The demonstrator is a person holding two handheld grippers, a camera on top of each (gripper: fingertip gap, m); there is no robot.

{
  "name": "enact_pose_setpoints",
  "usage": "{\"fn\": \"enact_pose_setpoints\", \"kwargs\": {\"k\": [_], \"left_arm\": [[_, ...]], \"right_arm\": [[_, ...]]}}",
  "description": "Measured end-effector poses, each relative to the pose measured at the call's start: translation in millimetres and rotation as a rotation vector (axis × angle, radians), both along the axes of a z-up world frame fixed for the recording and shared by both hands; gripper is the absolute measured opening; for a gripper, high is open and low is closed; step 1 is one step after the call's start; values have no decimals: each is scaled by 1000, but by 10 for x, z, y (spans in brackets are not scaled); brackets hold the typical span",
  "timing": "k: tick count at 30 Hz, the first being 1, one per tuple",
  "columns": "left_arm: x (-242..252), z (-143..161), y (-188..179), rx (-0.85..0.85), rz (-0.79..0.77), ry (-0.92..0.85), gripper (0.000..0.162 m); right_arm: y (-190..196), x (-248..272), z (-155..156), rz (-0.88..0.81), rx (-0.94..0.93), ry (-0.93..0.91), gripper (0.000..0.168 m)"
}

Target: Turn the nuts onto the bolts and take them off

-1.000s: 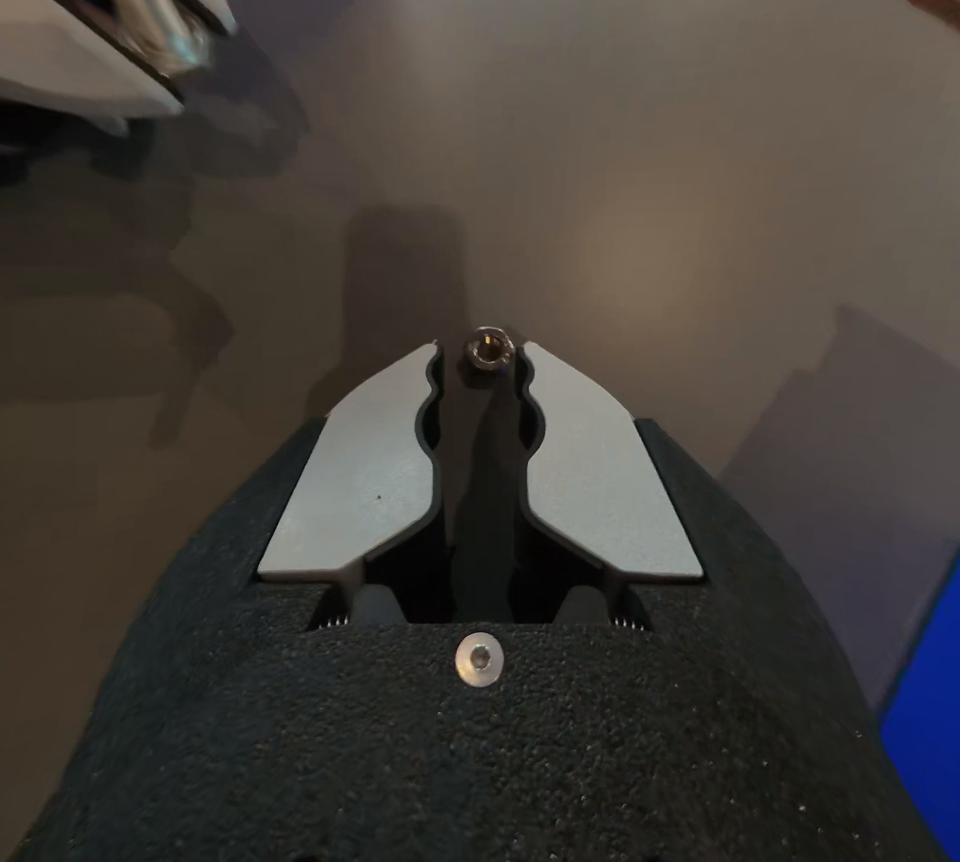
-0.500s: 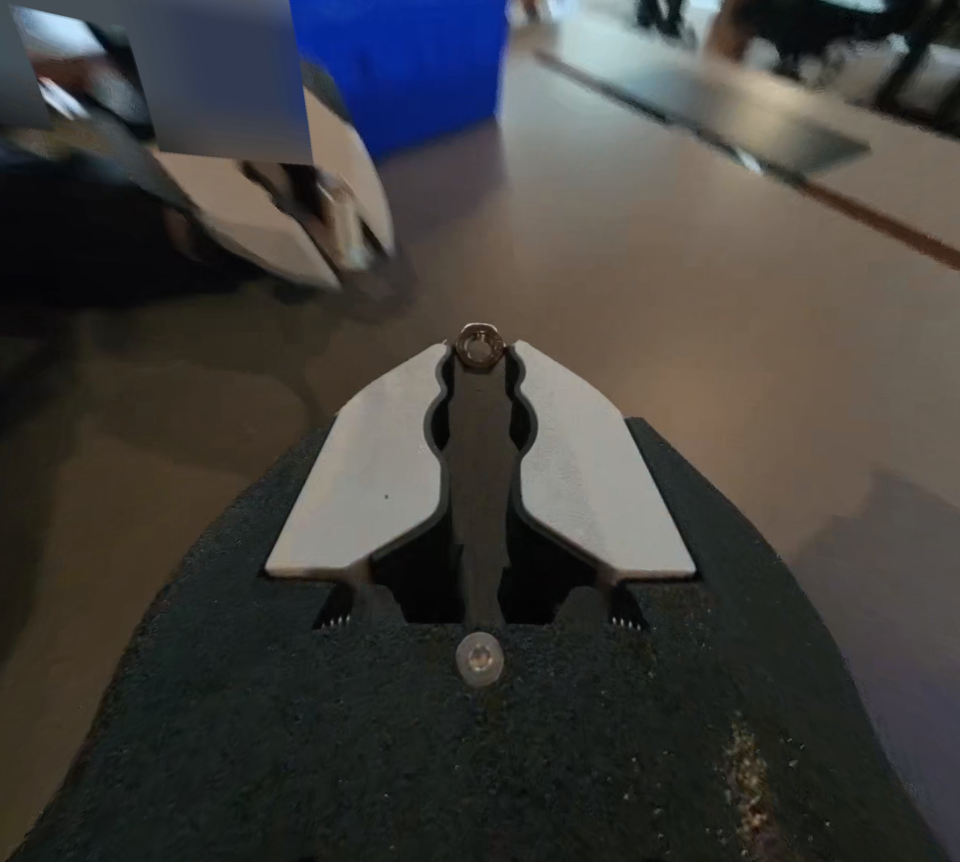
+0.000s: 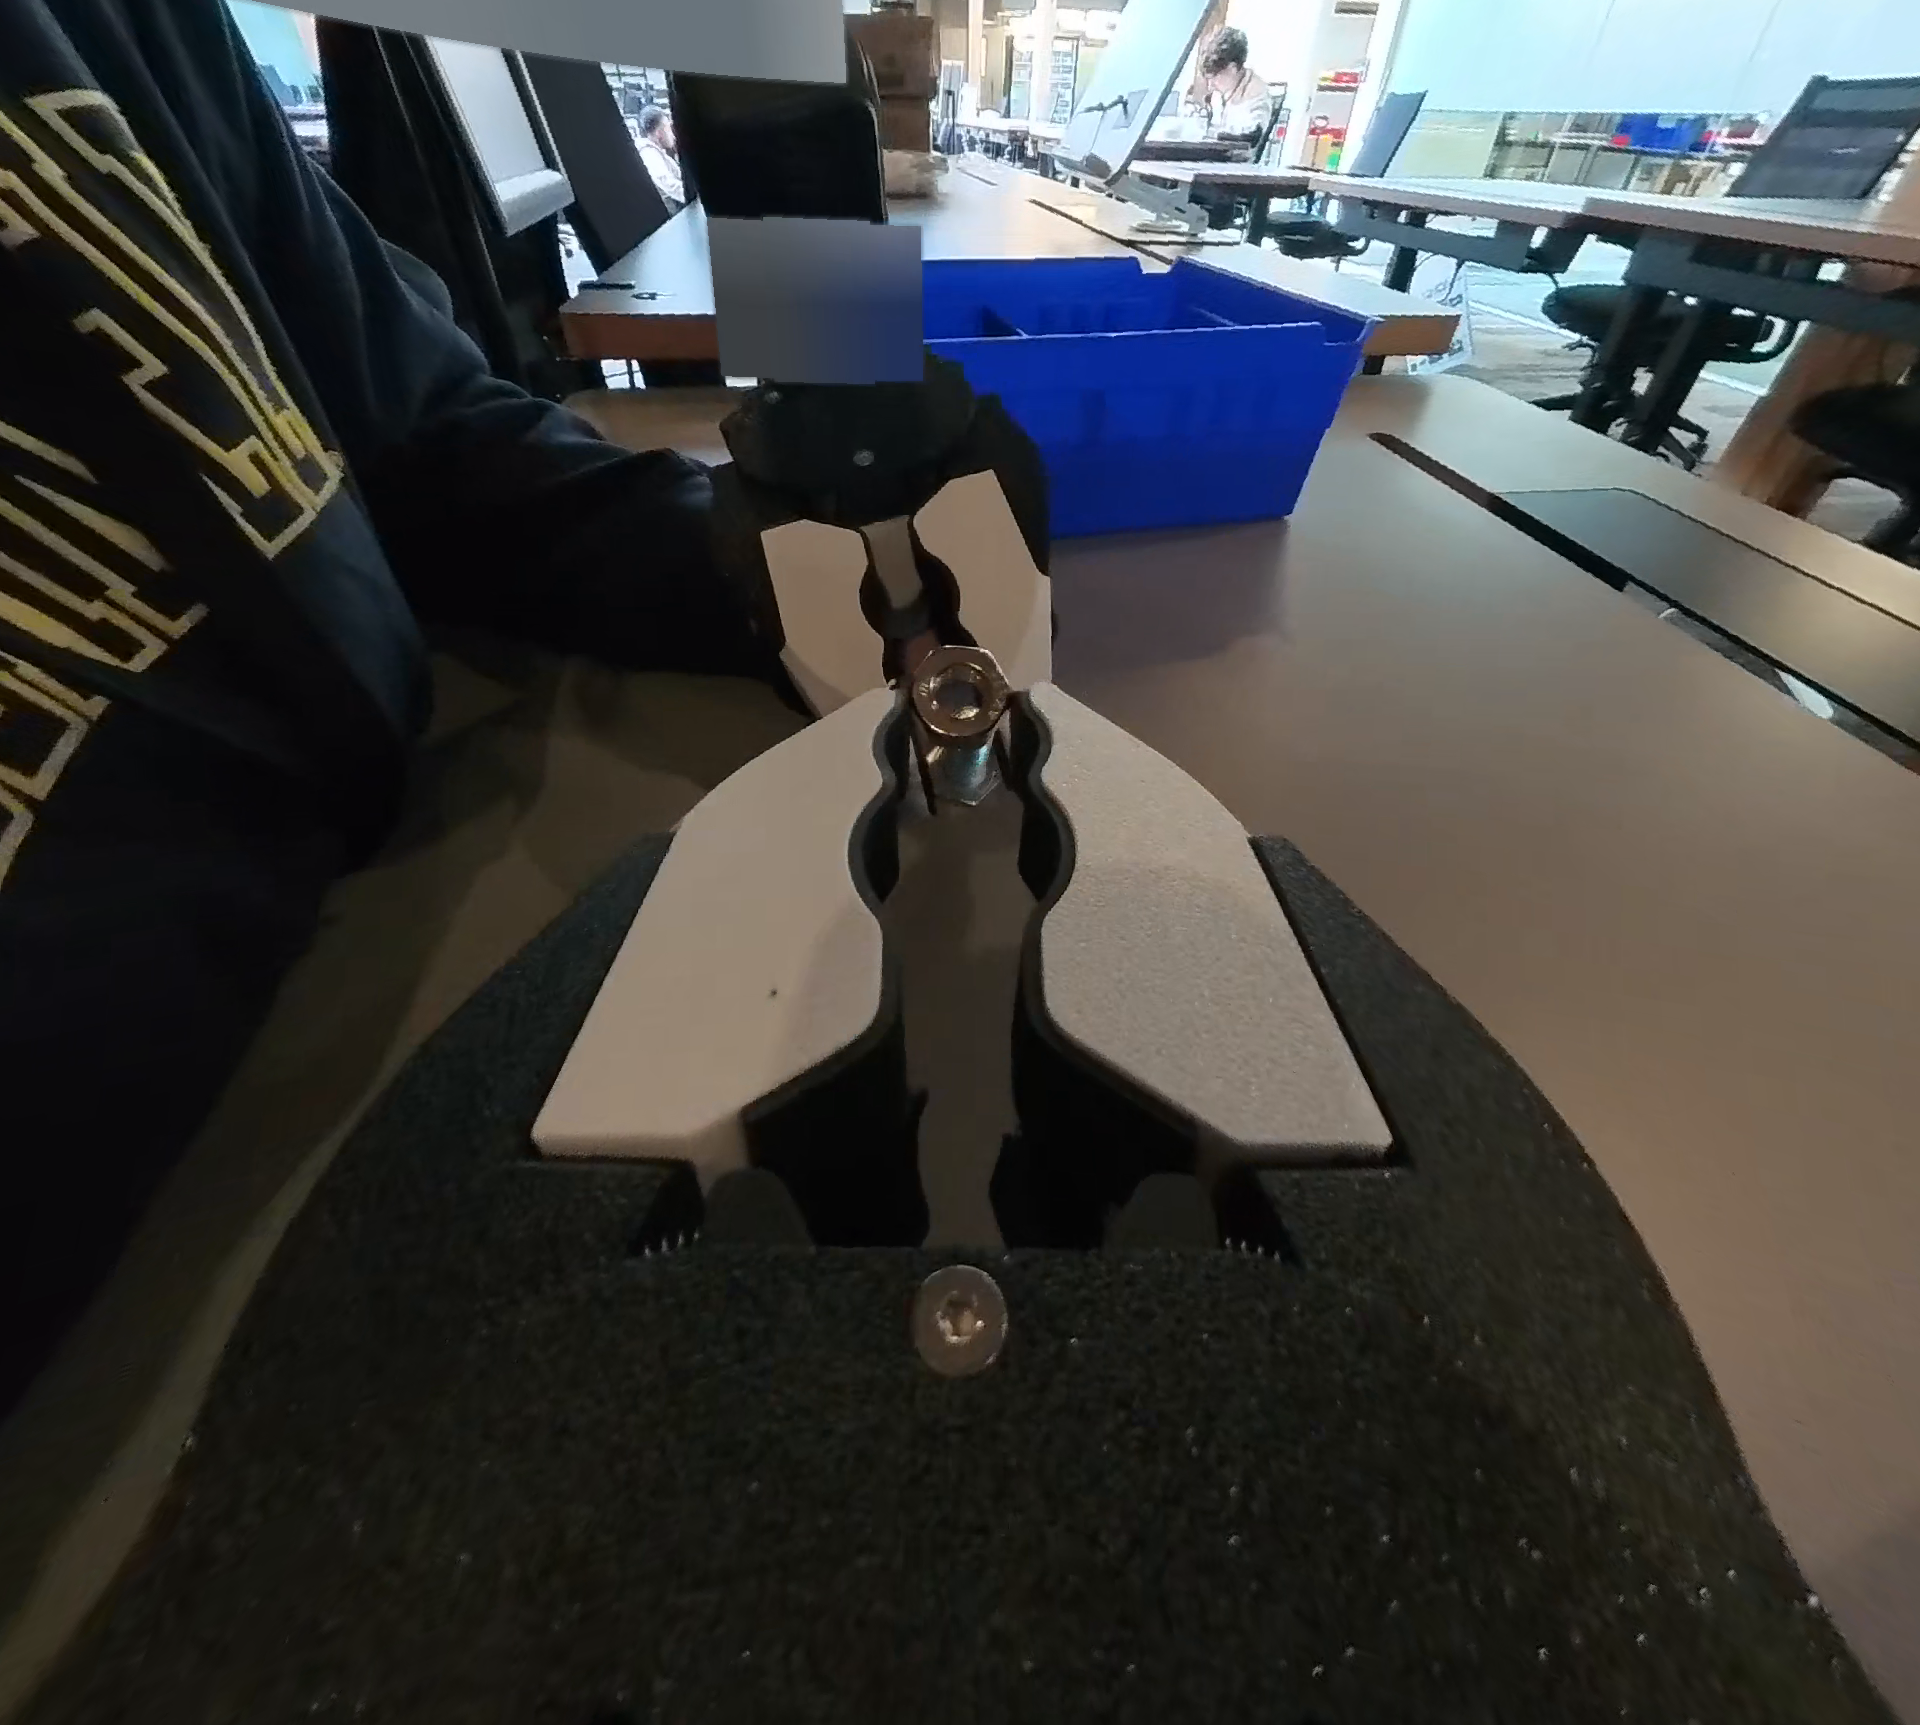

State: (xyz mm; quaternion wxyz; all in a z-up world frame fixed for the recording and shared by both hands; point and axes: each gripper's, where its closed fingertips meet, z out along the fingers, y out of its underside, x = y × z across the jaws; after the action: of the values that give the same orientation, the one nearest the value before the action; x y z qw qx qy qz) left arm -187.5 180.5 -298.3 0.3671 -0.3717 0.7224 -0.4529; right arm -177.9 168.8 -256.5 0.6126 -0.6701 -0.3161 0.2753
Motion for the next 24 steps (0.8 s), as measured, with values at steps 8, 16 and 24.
{"fn": "enact_pose_setpoints", "kwargs": {"k": [8,16,24], "left_arm": [[-29,6,-51,-5,-44,-2,17],[-37,2,-64,3,-52,-3,17],[-44,1,-73,2,-60,-1,17]], "right_arm": [[-25,-111,-69,17,32,-58,18],[-22,-105,-105,19,21,-58,19],[-35,-123,-122,33,15,-57,18]]}}
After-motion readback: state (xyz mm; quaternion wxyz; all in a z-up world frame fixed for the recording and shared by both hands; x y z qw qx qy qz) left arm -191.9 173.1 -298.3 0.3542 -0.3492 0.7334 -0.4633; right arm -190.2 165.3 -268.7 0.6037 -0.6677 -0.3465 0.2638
